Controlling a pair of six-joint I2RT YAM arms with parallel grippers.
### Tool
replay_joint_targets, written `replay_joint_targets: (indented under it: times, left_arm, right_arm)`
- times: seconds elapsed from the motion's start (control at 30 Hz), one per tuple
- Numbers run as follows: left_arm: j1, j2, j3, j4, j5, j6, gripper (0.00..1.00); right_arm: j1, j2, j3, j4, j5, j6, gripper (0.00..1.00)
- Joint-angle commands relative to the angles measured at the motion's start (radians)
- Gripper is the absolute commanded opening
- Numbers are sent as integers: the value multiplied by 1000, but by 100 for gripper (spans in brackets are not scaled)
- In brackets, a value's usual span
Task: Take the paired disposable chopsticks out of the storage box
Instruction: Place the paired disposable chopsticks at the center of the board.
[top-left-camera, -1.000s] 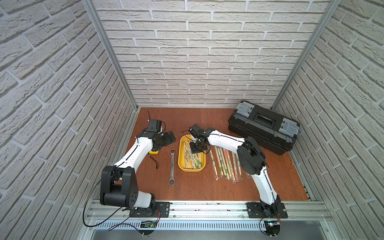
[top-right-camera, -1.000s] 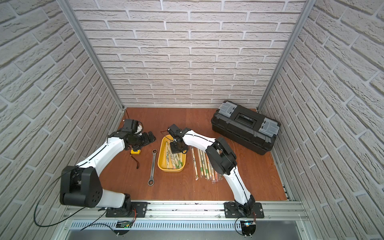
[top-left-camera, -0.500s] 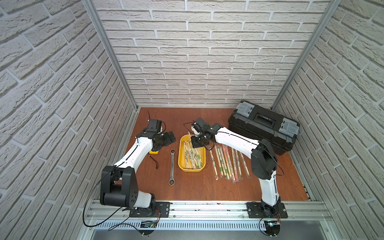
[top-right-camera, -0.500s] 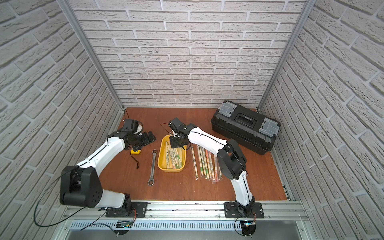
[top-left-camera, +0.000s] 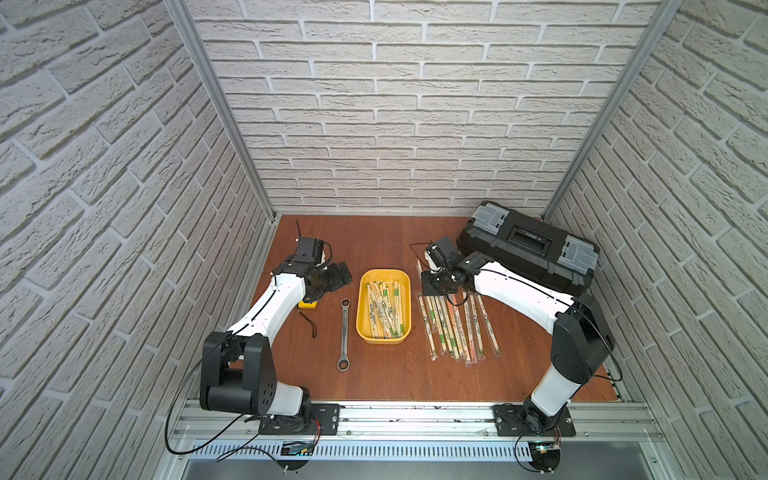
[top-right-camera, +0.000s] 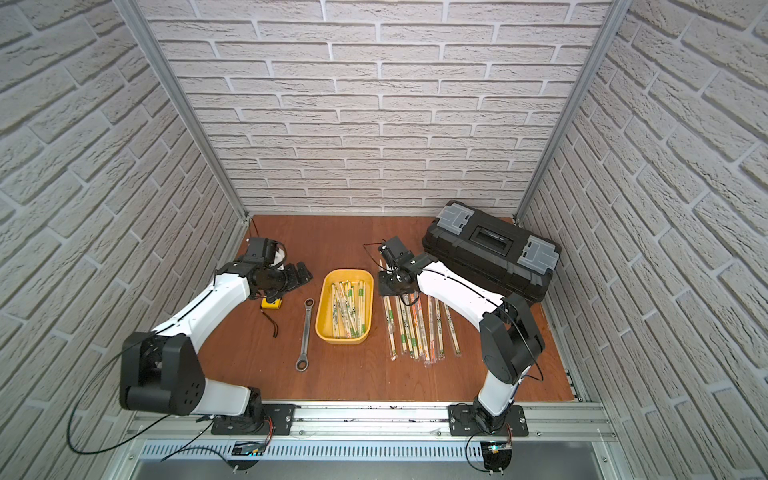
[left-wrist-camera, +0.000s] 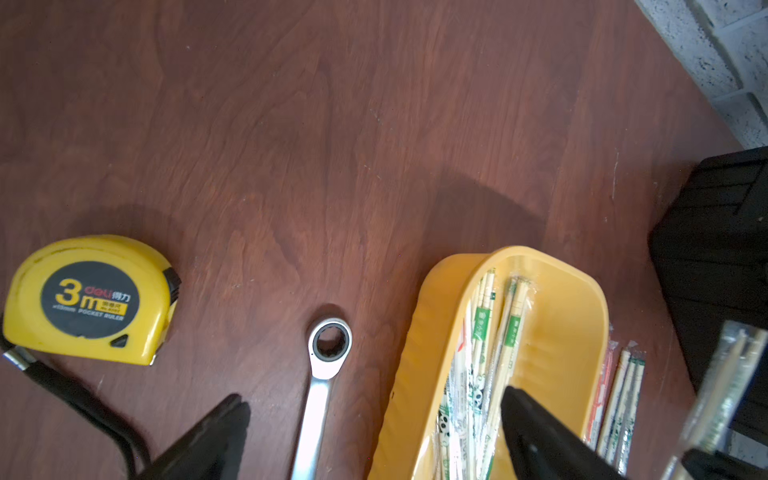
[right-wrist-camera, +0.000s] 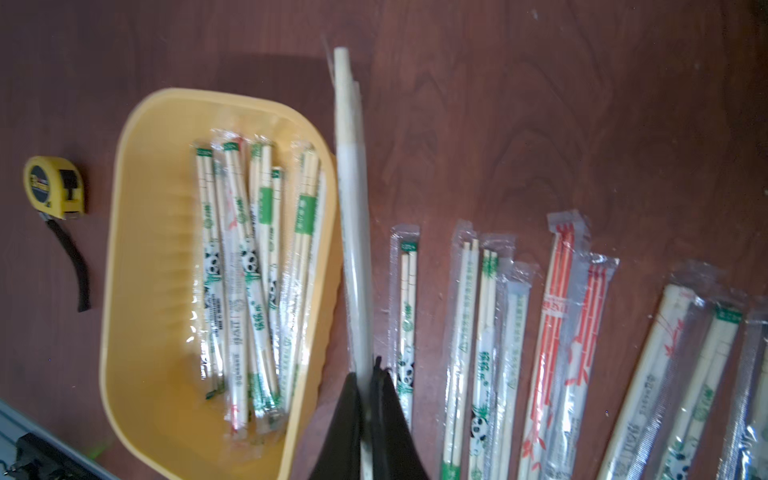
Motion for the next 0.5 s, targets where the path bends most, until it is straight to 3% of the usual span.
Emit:
replay_joint_targets:
  times: [0.0,0.23,0.47]
  left_arm:
    - [-12,3,22,0,4,-5,98]
    - [-21,3,22,1,0,-7,98]
    - [-23,2,14,7,-2,-9,98]
  right_arm:
    - [10,-16,-61,42,25,8,7]
    - [10,37,-127,91,13,18,8]
    - [12,91,-130,99,2,16,16]
